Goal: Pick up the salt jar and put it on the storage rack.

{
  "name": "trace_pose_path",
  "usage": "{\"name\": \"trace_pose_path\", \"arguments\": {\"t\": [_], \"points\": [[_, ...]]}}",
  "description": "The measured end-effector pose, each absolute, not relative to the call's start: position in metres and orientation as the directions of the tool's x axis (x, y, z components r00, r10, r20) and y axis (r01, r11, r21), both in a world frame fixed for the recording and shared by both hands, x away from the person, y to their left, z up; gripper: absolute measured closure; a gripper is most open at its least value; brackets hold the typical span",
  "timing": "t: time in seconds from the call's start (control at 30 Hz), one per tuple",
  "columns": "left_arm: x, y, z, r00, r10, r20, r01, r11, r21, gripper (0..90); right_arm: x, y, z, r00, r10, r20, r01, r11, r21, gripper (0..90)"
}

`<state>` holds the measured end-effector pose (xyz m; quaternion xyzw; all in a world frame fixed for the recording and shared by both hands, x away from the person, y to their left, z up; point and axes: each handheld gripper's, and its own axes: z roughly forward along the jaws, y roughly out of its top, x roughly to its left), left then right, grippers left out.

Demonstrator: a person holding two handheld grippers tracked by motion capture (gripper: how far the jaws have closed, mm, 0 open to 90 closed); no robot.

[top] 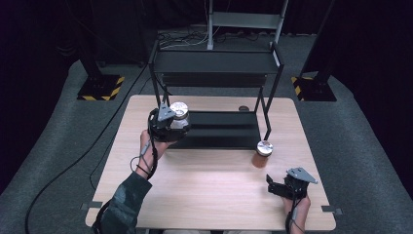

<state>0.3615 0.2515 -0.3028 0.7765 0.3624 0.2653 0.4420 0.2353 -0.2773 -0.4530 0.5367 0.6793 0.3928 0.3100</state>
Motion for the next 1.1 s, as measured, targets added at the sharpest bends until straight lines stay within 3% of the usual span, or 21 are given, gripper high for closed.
{"name": "trace_pose_path", "arguments": {"t": [1.1], "points": [[0.385,0.254,-0.272,0.576,0.813,0.081,0.330,-0.322,0.887,30.4,0.235,-0.277,-0.453,-0.231,0.973,-0.005,0.485,0.119,0.866,0.0]]}}
